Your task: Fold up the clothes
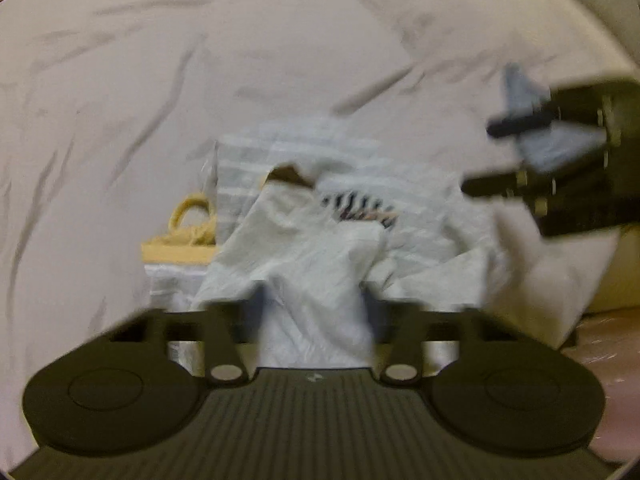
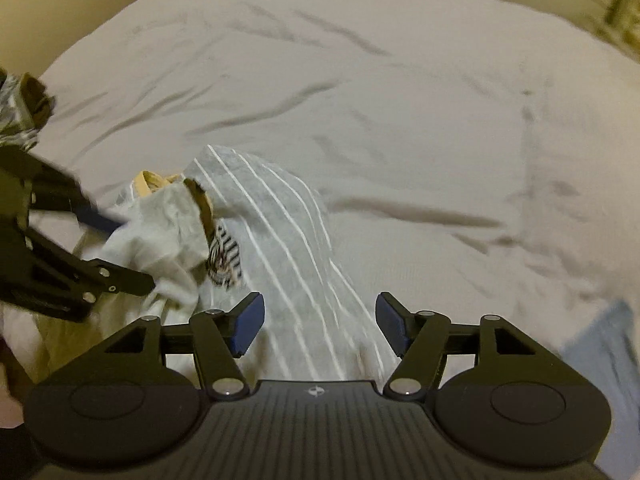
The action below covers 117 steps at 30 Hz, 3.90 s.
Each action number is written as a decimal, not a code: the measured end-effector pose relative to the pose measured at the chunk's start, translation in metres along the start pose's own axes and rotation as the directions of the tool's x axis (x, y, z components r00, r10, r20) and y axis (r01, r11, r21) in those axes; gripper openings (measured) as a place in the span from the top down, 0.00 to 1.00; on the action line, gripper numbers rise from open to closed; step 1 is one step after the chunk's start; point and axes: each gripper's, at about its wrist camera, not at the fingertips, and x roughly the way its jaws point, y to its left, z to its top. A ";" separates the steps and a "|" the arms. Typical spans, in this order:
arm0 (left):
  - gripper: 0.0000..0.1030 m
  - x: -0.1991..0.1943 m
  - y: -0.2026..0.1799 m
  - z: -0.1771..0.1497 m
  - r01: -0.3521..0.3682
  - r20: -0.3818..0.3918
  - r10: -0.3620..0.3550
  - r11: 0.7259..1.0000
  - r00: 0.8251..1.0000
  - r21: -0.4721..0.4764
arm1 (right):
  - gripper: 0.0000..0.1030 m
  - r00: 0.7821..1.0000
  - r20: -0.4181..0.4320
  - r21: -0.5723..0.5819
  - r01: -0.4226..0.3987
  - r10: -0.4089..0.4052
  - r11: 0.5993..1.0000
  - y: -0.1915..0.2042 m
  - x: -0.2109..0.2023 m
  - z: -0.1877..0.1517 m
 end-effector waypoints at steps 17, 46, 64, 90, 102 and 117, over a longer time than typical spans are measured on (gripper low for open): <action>1.00 -0.129 0.144 -0.129 -0.241 0.064 0.295 0.871 0.953 -0.428 | 0.96 0.990 -0.051 0.047 -0.127 0.129 0.991 0.013 0.057 0.030; 1.00 -0.156 0.154 -0.081 -0.177 0.322 0.204 0.978 0.925 -0.113 | 0.97 0.985 0.061 0.343 0.129 -0.159 0.930 0.072 -0.142 -0.126; 0.71 -0.139 0.199 -0.186 -0.067 0.183 0.146 0.923 0.972 -0.378 | 0.59 0.999 0.026 0.104 -0.031 0.028 0.994 0.102 -0.075 -0.059; 1.00 -0.050 0.200 -0.151 -0.090 -0.076 0.069 0.944 0.995 -0.318 | 0.92 0.914 -0.272 -0.295 -0.378 0.303 0.877 0.043 0.166 0.088; 1.00 -0.152 0.178 -0.055 -0.167 0.315 0.188 0.982 0.930 -0.093 | 0.95 0.977 0.205 -0.085 0.068 -0.049 0.994 -0.001 -0.032 0.060; 0.79 -0.058 0.237 0.168 -0.319 0.322 0.340 0.940 0.883 -0.117 | 0.61 0.875 0.348 0.032 0.347 -0.336 0.937 -0.101 0.033 0.183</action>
